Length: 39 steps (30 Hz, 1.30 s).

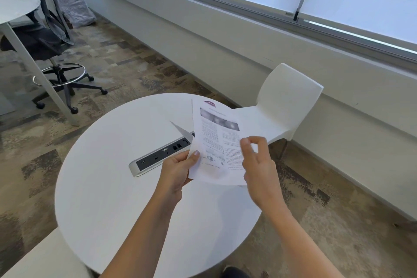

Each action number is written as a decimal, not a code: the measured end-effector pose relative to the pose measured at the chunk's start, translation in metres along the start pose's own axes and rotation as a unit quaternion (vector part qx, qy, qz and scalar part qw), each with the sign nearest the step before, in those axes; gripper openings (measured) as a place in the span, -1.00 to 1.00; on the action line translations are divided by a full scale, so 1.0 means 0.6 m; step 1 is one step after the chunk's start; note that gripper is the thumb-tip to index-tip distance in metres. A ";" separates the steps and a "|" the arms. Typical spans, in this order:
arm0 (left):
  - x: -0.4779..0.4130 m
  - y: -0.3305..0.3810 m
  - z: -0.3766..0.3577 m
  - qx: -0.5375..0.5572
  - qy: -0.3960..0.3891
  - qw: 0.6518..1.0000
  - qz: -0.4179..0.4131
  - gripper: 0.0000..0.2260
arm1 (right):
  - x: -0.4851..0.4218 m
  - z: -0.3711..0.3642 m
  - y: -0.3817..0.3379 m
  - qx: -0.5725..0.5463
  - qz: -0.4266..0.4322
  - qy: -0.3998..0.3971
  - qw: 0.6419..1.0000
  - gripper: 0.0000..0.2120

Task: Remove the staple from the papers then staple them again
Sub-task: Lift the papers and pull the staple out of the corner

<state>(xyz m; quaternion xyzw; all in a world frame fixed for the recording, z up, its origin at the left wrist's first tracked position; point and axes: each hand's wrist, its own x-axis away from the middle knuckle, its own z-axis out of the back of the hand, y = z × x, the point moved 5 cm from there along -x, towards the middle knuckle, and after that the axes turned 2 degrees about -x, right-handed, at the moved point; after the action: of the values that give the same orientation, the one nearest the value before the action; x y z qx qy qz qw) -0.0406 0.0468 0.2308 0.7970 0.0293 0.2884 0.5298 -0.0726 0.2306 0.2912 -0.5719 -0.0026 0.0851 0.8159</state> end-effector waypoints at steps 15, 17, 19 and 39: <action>-0.004 -0.006 -0.008 -0.018 -0.012 1.000 -0.022 -0.87 | -0.025 -0.025 0.039 -0.061 -0.180 -0.141 0.972 -0.89; -0.005 -0.005 -0.010 -0.029 -0.013 0.999 -0.030 -0.86 | -0.027 -0.027 0.033 -0.023 -0.109 -0.130 0.985 -0.83; -0.005 -0.004 -0.011 -0.037 -0.012 0.999 -0.037 -0.87 | -0.027 -0.025 0.027 -0.007 -0.046 -0.104 0.993 -0.77; -0.048 -0.034 0.013 -0.047 0.032 0.994 0.090 -0.96 | 0.005 -0.063 0.080 0.129 0.075 -0.026 0.988 -0.71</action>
<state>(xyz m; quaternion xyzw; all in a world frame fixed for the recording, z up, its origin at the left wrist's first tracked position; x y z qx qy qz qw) -0.0554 0.0388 0.1988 0.7606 -0.0393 0.3618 0.5376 -0.0721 0.2116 0.2328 -0.4581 0.0304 0.1603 0.8738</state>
